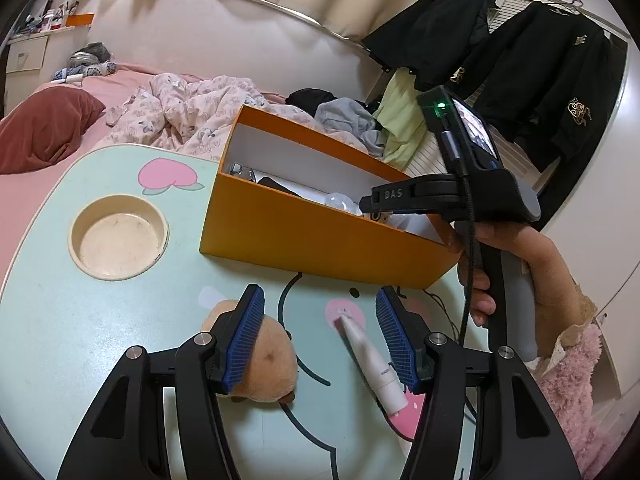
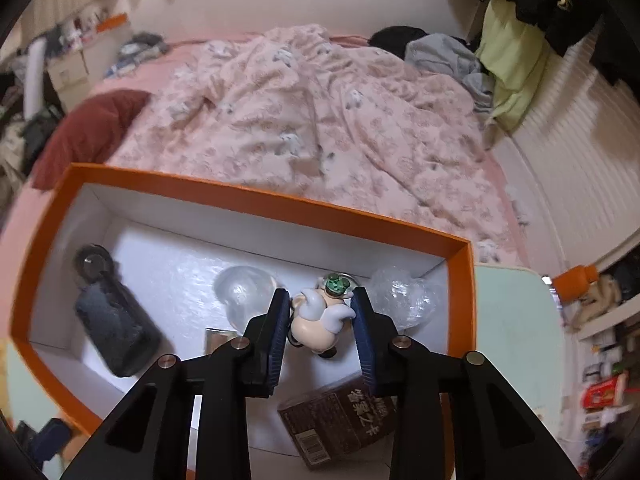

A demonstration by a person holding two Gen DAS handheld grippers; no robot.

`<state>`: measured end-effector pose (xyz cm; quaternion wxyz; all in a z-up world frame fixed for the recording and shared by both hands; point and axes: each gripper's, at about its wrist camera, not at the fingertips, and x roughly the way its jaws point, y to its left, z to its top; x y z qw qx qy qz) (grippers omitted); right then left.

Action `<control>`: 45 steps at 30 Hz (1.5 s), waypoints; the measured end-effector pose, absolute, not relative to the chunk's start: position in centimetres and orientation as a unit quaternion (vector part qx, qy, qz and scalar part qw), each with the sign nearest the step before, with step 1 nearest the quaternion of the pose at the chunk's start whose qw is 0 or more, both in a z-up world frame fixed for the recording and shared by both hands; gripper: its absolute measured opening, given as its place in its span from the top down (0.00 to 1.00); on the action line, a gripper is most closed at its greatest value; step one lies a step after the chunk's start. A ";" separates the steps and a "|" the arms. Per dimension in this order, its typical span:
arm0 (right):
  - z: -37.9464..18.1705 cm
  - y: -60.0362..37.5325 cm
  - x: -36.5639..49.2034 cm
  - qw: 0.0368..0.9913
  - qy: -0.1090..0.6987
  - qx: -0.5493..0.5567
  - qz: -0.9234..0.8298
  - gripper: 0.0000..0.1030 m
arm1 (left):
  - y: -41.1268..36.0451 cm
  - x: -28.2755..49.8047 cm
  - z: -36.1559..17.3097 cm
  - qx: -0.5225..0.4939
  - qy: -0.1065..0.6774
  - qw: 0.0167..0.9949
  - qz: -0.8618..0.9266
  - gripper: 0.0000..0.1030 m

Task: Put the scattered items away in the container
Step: 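Lift the figurine keyring out and set it on the table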

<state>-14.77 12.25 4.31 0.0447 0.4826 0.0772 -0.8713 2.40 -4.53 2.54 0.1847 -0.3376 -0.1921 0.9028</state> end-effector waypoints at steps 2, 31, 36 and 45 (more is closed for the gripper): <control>5.0 12.7 -14.1 0.058 0.045 0.471 -0.879 0.71 | -4.5 2.6 2.5 -0.337 -0.192 0.186 0.903 0.43; 6.4 17.2 3.3 0.217 -0.063 0.365 -0.903 0.77 | -4.8 2.4 2.2 -0.337 -0.196 0.186 0.902 0.41; 6.4 17.8 3.4 0.220 -0.075 0.353 -0.906 0.77 | -4.8 2.4 2.2 -0.337 -0.196 0.186 0.902 0.41; 5.1 18.1 3.0 0.194 -0.059 0.330 -0.922 0.56 | -4.9 2.4 2.3 -0.337 -0.196 0.186 0.902 0.41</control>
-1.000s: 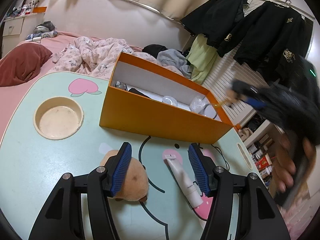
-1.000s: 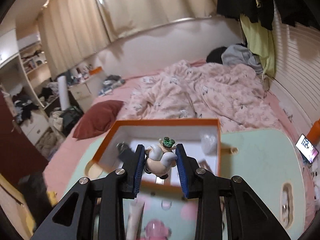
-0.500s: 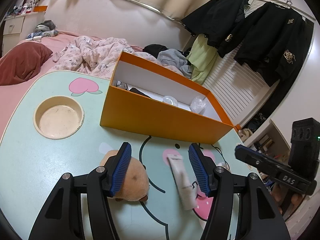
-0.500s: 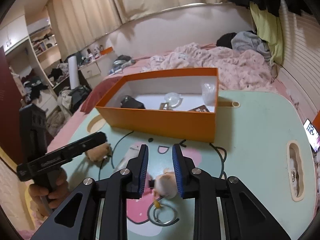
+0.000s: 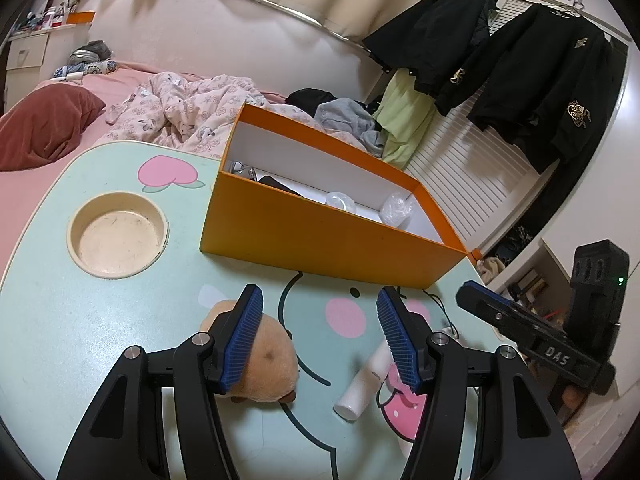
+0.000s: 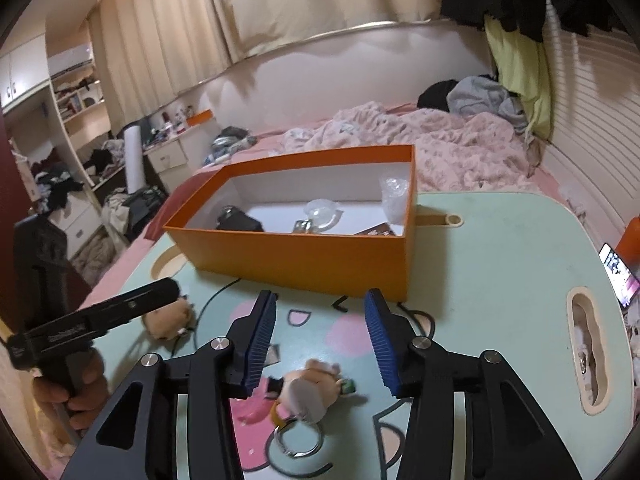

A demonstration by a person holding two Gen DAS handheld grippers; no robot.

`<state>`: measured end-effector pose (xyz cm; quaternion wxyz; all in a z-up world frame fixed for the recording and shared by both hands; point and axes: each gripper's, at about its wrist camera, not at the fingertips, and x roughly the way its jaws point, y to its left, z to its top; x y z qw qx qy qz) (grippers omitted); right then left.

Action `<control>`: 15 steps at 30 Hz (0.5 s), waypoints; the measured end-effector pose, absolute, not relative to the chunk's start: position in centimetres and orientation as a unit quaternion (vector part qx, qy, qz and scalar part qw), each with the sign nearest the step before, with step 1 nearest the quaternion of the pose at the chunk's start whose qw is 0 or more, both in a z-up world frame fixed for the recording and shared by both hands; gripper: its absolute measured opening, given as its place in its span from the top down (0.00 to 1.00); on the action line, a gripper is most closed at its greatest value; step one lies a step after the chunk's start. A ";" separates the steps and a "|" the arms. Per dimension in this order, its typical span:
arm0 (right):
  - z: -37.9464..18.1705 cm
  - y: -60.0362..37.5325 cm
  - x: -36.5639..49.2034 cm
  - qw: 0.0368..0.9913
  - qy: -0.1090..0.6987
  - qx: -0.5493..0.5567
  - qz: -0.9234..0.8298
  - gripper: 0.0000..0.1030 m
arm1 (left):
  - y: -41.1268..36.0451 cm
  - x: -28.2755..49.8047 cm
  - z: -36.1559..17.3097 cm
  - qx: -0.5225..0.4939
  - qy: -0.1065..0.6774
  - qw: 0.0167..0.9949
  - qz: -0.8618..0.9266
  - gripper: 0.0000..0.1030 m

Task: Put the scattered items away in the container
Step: 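Lift the figurine keyring out and set it on the table, then reach into the box and grasp the clear round cup with the left gripper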

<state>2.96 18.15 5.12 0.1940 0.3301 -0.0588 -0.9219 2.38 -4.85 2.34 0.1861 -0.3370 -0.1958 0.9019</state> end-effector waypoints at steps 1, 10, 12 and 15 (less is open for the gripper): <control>4.9 18.2 3.0 0.195 -0.062 0.328 -0.922 0.56 | -4.8 2.4 2.4 -0.337 -0.196 0.186 0.902 0.41; 4.2 19.2 3.3 0.197 -0.122 0.303 -0.924 0.52 | -3.9 2.7 2.9 -0.331 -0.173 0.195 0.907 0.41; 4.1 19.4 3.1 0.197 -0.125 0.308 -0.922 0.51 | -3.6 2.6 3.5 -0.325 -0.169 0.201 0.909 0.41; 3.7 19.9 2.7 0.191 -0.142 0.319 -0.917 0.47 | -2.8 1.7 5.2 -0.328 -0.159 0.199 0.910 0.41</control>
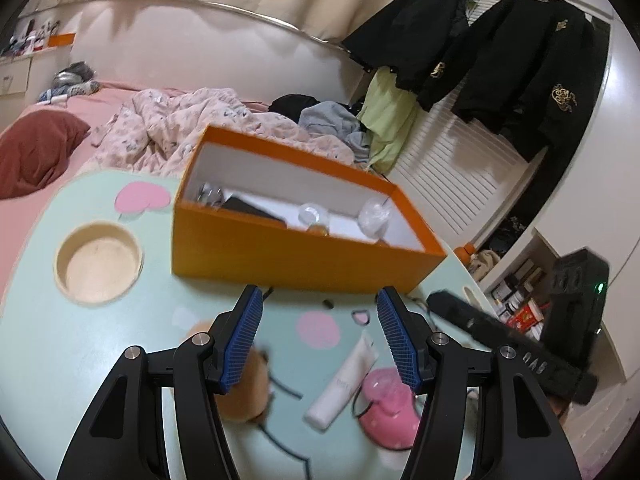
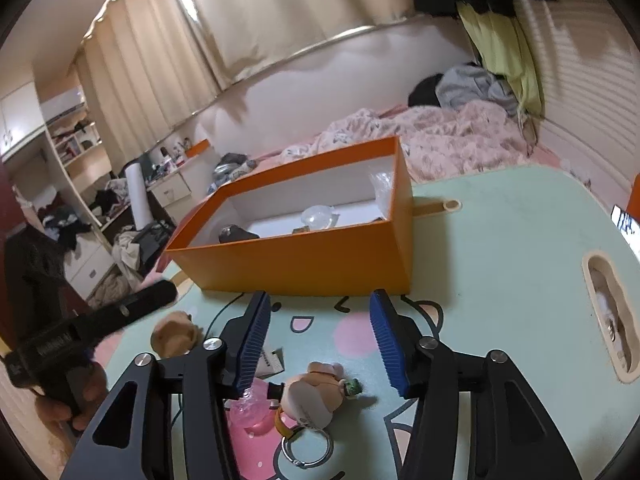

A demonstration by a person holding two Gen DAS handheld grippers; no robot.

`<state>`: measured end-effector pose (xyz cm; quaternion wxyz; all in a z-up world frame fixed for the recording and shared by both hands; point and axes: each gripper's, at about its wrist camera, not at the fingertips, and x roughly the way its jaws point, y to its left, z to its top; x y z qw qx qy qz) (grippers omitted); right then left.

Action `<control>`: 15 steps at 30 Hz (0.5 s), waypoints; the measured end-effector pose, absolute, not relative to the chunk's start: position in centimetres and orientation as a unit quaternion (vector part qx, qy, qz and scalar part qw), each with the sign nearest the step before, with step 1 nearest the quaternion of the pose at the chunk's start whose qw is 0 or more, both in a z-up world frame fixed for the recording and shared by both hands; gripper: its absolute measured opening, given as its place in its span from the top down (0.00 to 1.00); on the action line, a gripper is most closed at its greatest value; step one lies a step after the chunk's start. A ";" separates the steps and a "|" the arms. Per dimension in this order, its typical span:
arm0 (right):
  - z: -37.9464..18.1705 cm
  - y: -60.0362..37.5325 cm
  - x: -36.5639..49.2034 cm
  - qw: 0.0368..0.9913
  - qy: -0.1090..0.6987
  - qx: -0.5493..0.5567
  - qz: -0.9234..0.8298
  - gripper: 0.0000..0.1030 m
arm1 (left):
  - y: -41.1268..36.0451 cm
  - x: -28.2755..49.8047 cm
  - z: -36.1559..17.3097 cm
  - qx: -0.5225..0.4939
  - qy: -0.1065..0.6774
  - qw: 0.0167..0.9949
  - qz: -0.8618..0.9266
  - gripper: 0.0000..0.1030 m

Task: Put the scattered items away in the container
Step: 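Reach into the box and grasp the clear round cup with the left gripper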

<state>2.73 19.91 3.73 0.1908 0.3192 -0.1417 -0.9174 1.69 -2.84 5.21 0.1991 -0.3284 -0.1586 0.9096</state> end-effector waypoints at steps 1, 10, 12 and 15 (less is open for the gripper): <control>3.5 20.3 2.5 0.186 -0.153 0.326 -0.914 0.46 | -2.5 1.1 6.1 -0.335 -0.149 0.192 0.911 0.41; 2.9 21.4 1.6 0.198 -0.202 0.350 -0.893 0.45 | 4.3 -9.5 9.3 -0.496 -0.046 0.148 0.854 0.41; 3.1 21.2 1.7 0.196 -0.196 0.348 -0.896 0.45 | 5.2 -11.3 7.8 -0.535 -0.056 0.151 0.829 0.41; 3.2 21.0 1.9 0.197 -0.188 0.344 -0.898 0.43 | 6.5 -13.7 6.3 -0.552 -0.031 0.115 0.826 0.41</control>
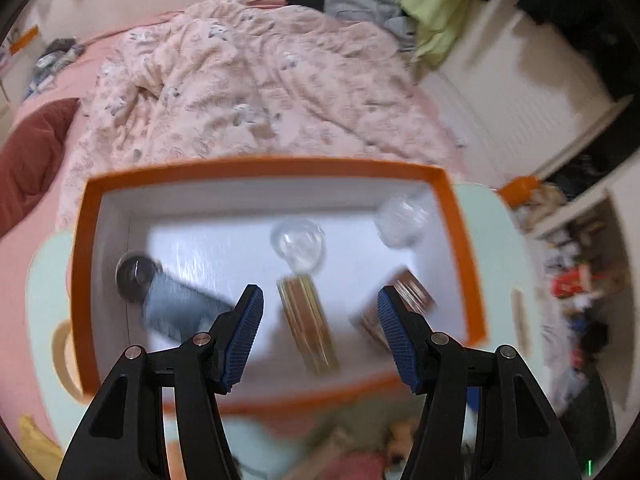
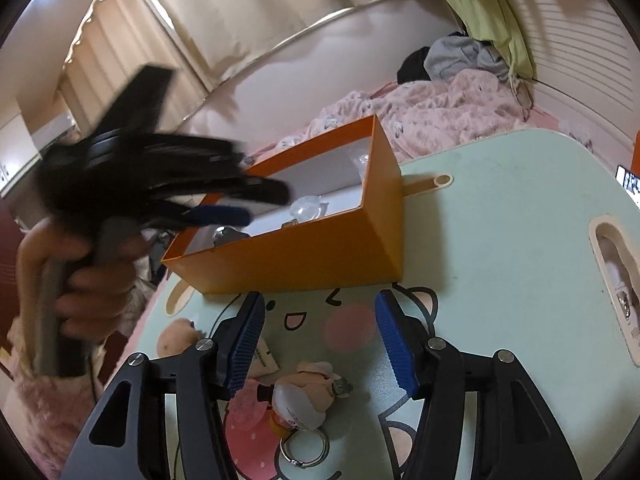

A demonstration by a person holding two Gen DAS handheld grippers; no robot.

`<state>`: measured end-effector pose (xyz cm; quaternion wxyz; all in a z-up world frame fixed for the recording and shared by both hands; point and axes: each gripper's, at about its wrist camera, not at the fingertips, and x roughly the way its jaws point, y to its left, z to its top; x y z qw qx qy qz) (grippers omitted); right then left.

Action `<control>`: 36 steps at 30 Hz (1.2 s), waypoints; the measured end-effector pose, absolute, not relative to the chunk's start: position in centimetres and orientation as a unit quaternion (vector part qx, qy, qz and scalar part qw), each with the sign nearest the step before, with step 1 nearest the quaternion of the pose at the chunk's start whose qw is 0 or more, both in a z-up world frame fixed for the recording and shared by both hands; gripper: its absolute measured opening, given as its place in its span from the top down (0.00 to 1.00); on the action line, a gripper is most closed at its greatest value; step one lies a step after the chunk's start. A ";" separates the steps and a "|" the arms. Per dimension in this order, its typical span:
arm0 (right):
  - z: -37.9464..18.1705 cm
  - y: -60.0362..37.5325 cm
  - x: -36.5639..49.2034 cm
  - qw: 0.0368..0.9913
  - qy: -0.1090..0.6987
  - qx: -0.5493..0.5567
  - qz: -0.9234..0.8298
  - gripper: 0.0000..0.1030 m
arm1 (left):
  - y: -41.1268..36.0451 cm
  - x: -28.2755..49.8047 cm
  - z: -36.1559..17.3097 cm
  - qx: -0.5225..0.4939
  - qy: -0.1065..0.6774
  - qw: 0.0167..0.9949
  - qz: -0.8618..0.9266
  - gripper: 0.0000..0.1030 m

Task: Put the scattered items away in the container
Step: 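Reach into the box and grasp the clear round cup with the left gripper, then lift the clear cup out and place it on the table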

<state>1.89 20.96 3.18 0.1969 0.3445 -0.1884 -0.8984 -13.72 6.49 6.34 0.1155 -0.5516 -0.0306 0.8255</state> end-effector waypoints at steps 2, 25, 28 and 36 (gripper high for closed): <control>3.1 21.0 1.9 0.199 -0.188 0.345 -0.898 0.43 | 7.2 -14.8 5.6 -0.555 -0.006 0.091 0.827 0.41; 2.8 20.9 1.8 0.204 -0.197 0.347 -0.894 0.41 | 7.7 -17.1 4.6 -0.540 0.023 0.078 0.837 0.62; 2.8 20.9 1.8 0.203 -0.196 0.348 -0.894 0.41 | 7.0 -16.2 7.2 -0.515 0.017 0.087 0.853 0.62; 2.8 20.7 1.7 0.203 -0.195 0.349 -0.894 0.41 | 4.5 -8.6 14.4 -0.413 0.001 0.154 0.897 0.62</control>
